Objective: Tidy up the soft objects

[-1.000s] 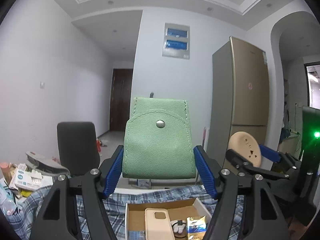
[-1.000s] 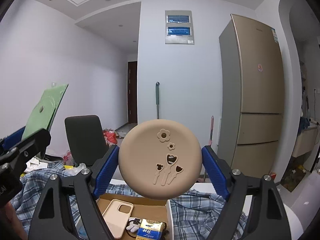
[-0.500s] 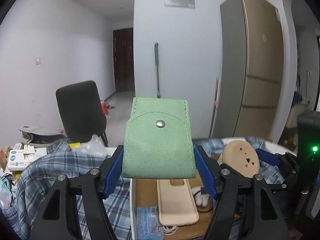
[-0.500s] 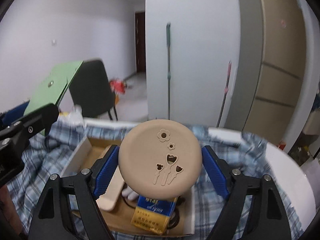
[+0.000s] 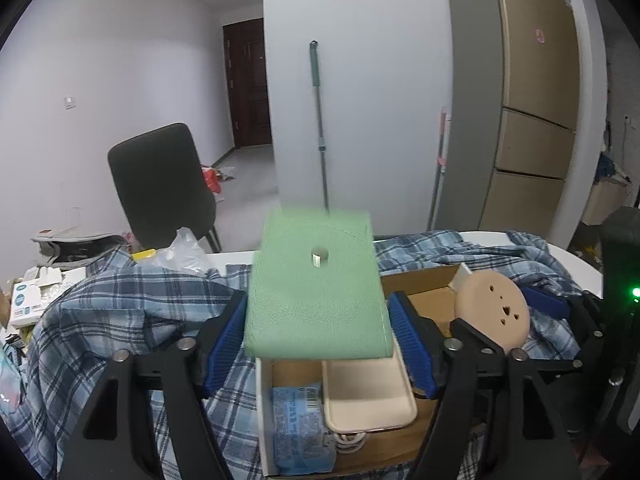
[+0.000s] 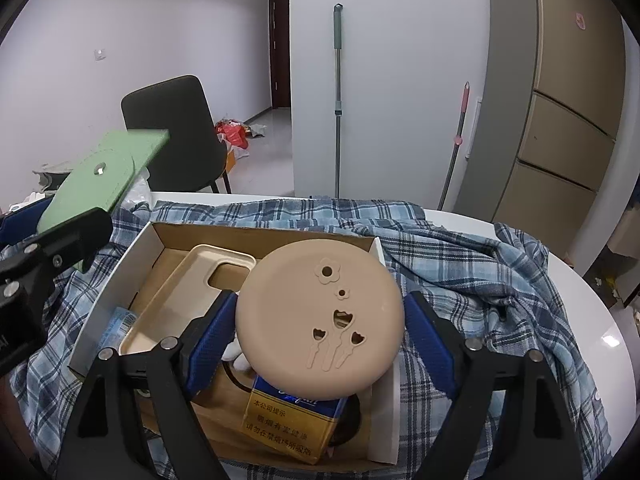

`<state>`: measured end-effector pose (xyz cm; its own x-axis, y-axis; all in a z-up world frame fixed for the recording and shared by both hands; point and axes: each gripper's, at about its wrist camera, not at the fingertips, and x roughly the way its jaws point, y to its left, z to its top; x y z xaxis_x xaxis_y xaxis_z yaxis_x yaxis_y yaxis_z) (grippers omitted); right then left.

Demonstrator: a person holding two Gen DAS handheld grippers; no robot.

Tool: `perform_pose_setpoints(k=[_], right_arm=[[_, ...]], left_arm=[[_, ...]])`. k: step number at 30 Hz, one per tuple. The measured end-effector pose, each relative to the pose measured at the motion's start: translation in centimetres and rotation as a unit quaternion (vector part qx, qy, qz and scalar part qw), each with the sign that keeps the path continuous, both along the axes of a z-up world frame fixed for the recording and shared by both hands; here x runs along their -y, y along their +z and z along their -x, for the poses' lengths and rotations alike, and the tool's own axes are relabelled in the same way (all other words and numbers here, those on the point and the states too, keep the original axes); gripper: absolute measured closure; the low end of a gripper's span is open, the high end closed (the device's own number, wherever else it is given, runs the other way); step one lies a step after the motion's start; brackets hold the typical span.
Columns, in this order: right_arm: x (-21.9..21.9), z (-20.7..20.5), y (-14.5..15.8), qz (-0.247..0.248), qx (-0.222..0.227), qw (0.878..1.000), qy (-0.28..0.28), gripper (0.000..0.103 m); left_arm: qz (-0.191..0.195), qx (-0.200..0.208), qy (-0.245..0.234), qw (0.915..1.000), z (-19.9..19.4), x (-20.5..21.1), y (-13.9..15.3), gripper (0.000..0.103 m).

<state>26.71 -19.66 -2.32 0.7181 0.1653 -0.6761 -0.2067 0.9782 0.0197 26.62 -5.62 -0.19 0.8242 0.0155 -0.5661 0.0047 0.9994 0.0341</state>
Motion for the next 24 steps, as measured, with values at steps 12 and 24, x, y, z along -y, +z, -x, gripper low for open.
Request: perform_pose_setpoints(k=[12,24], right_arm=[[0.3,0.0,0.5,-0.003,0.017,1.000,-0.002,0.010],[1.0,2.5,4.2,-0.005,0.067,0.998,-0.016,0.010]], left_arm=[[0.014,0.013,0.004,0.9998,0.4,-0.6,0.8,0.014],[0.011,0.086,-0.008,0.9962,3.8,-0.1,4.9,0.014]])
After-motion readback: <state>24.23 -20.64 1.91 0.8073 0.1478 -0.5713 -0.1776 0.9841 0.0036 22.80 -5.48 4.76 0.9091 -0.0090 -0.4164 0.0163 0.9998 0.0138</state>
